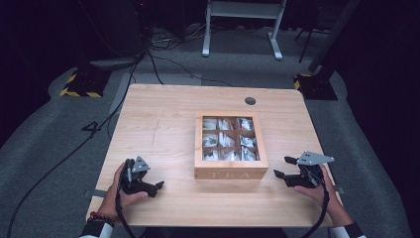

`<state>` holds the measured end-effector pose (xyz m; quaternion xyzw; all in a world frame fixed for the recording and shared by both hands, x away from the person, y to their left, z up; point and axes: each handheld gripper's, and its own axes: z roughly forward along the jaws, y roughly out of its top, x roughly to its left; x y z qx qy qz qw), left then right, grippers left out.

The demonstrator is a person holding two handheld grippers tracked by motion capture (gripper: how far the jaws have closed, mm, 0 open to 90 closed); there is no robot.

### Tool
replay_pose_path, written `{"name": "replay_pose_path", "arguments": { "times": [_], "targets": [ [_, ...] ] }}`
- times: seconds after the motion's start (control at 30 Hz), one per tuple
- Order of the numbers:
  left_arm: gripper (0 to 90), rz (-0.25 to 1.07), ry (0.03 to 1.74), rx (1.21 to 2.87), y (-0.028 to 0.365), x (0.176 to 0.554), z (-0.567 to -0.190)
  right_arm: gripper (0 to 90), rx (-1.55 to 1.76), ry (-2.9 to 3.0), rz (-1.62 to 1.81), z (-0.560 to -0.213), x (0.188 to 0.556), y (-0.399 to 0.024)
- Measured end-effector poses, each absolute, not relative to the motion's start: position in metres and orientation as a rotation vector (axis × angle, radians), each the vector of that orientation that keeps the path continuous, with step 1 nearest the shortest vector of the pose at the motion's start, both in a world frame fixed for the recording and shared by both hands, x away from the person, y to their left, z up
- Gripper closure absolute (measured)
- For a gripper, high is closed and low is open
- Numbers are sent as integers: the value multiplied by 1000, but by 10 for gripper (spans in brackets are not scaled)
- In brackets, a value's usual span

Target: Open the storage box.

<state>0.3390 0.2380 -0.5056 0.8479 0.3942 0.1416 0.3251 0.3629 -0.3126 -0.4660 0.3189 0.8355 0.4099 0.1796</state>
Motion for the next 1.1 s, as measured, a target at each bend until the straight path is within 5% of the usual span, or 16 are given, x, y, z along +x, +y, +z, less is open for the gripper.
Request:
{"name": "replay_pose_path", "arguments": {
  "times": [1.1],
  "targets": [
    [5, 378, 1045, 2221, 237, 339, -505, 411, 765, 2420, 1221, -450, 358, -275]
  ]
}}
